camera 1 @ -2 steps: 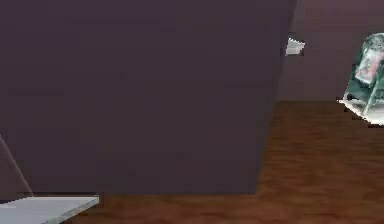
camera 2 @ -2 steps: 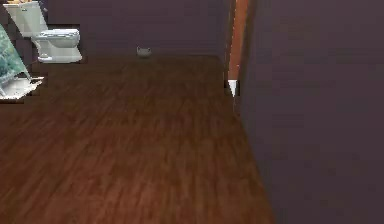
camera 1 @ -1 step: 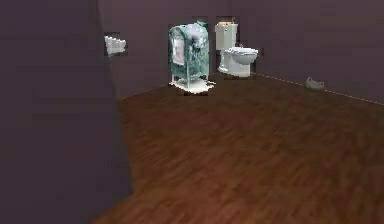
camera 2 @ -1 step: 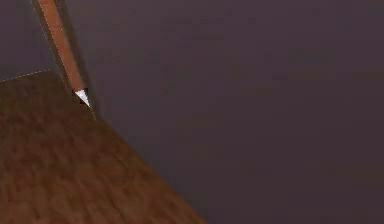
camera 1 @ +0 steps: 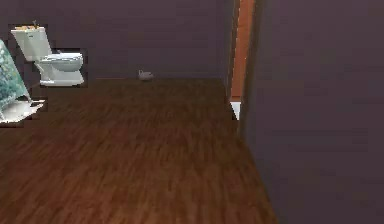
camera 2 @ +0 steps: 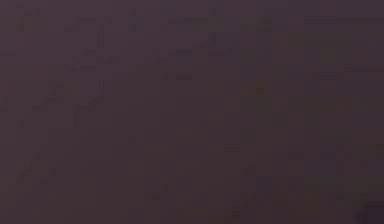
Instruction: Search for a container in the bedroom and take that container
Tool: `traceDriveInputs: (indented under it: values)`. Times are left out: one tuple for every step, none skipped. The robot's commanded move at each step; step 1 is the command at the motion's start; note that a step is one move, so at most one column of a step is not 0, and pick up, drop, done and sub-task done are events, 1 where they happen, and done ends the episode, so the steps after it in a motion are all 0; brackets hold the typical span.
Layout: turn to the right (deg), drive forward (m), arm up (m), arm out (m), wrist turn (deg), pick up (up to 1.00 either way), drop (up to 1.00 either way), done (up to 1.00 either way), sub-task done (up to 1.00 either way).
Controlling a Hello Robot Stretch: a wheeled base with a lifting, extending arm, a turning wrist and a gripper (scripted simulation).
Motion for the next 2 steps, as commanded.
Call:
traceDriveInputs:
  values:
    - [0.0,1.00,0.00,0.00,0.0,0.00,0.00,0.00,0.00]
    - [0.0,1.00,0.00,0.00,0.0,0.00,0.00,0.00,0.00]
